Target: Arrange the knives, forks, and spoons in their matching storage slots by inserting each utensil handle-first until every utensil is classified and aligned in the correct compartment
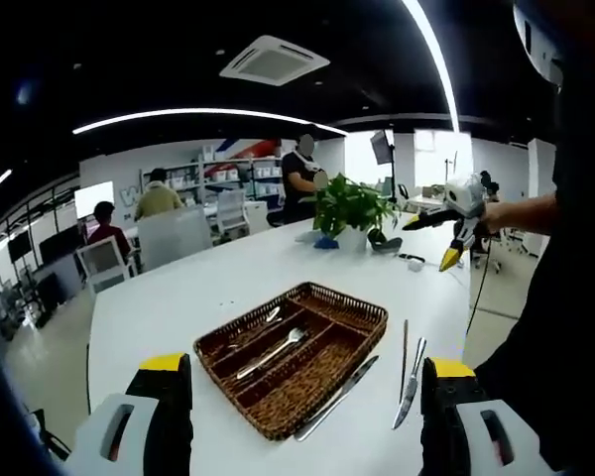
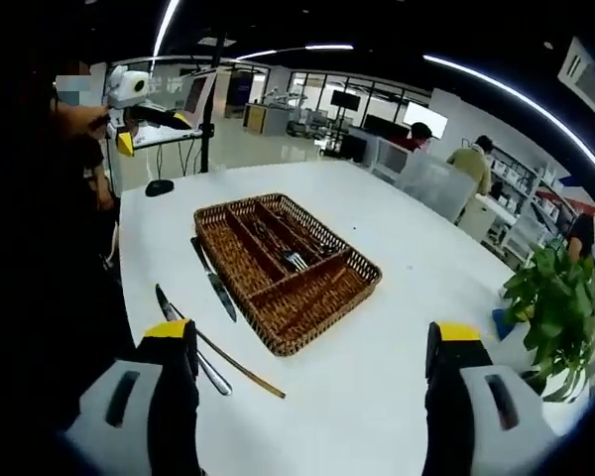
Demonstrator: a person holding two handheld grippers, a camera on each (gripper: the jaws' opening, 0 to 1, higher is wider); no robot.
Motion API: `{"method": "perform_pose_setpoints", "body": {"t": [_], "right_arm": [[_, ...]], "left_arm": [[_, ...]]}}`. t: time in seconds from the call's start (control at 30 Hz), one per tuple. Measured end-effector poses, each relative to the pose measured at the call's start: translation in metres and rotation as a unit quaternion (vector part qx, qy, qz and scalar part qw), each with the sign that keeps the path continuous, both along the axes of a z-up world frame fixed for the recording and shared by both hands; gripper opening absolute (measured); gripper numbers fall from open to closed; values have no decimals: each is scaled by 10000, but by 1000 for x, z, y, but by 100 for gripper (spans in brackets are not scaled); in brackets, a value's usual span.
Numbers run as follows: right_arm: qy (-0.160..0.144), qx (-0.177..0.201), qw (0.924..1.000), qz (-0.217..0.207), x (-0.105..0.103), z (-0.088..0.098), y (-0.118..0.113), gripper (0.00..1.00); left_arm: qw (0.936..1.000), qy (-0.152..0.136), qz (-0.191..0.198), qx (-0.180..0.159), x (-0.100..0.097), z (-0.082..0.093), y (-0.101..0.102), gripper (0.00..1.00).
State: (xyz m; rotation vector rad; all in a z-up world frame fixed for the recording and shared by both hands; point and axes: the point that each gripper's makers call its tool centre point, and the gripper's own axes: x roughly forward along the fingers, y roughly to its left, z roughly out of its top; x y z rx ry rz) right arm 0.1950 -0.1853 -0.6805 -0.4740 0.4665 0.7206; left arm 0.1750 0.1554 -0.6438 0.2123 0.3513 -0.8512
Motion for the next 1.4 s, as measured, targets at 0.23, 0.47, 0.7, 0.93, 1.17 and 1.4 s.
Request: {"method": "perform_pose_setpoints", "body": {"t": [0.23,0.47,0.7,0.93,1.17,1.4], "right_arm": [[153,-371,9971,650,10,-26,-1,86],[601,-349,9954,657,9,-60,-4,85],[843,-97,9962,208,10,-79,-6,84],[1591,103,9841,-786,7,-103,-13,79],[1976,224,9606,-1941,-1,-127,-19,68],[2287,153,9433,-2400,-19,-153,-14,68]], "left_arm": [[9999,35,161,33,-2,-3,8,100],[9994,46,335,54,-4,-3,13,100],[9989,74,454,29,-3,-5,18,100],[9987,79,497,34,-1,-6,22,100],[9988,77,490,4,2,-7,26,100],[9990,105,438,0,5,-9,33,100]]}}
